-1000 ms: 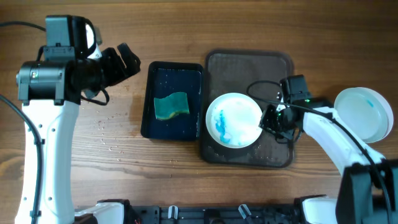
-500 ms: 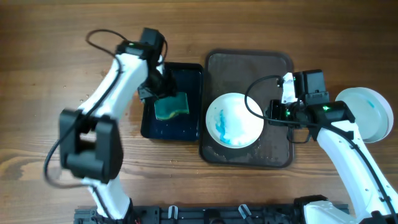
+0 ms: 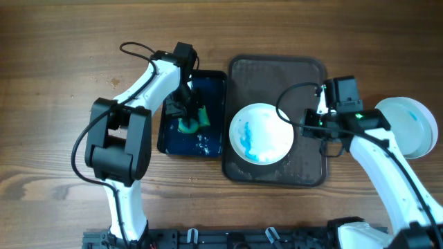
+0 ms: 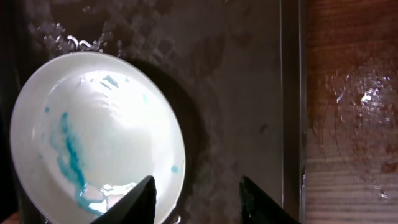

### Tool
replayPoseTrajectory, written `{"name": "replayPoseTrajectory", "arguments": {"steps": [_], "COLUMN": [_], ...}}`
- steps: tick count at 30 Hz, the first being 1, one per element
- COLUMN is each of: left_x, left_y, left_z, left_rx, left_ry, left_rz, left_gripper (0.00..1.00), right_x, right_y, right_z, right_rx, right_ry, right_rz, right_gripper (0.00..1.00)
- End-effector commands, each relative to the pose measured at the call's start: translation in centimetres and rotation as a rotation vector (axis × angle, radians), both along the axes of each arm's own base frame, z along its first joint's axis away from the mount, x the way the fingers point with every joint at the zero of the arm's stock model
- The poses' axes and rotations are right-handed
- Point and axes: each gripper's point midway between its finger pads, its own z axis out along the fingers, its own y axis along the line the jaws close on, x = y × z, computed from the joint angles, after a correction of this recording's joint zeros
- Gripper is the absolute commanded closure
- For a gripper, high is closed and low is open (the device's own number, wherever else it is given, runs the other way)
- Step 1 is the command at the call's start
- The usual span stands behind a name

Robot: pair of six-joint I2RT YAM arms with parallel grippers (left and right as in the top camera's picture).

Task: Clean dirty plates on tray and stack at the side
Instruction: 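Grasp the green sponge in the basin with the left gripper, then scrub the held plate with the sponge in the left gripper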

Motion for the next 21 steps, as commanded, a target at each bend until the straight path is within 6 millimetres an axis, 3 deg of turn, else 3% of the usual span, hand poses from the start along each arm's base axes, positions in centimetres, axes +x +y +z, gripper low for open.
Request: {"name": "replayPoseTrajectory", "arguments": {"steps": [1,7,8,10,11,15,21], "left_x": [0.2,0.2,0.1,-0.1,-0.2,-0.5,-0.5], "left_y": [-0.4,0.2,0.1,-0.5,-1.2,-4.4,-13.0], "left_z": [4.2,10.9,11.7,13.1,13.6,13.3,11.0], "left_rx": [-0.025,-0.028,-0.038,-0.081,-0.114,-0.19,-0.298], "left_ry": [-0.072,-0.203,-0.221,-0.251,-0.261,-0.254,-0.322], "left_rz": [-0.047,-0.069,-0.068,-0.074,-0.079,-0.129,-0.306], "left_gripper": [0.96,0.96,0.96,0.96,0.96,0.96,0.96], "right_x": [0.1,0.9,1.0,1.1,1.2,0.7,0.0], "right_y": [1.0,2.9,3.0,3.0,3.0,1.4,1.2], "right_z": [-2.8,-7.6,-8.1,-9.3,-9.8,-10.9,-11.0], "right_rx": [0.022,0.114,0.119,0.119,0.123,0.072,0.045], "right_ry": [0.068,0.159,0.168,0.185,0.195,0.256,0.276], "right_rz": [0.092,0.133,0.134,0.129,0.105,-0.093,-0.039], "right_gripper": [0.54,0.56,0.65,0.96,0.96,0.96,0.96]}}
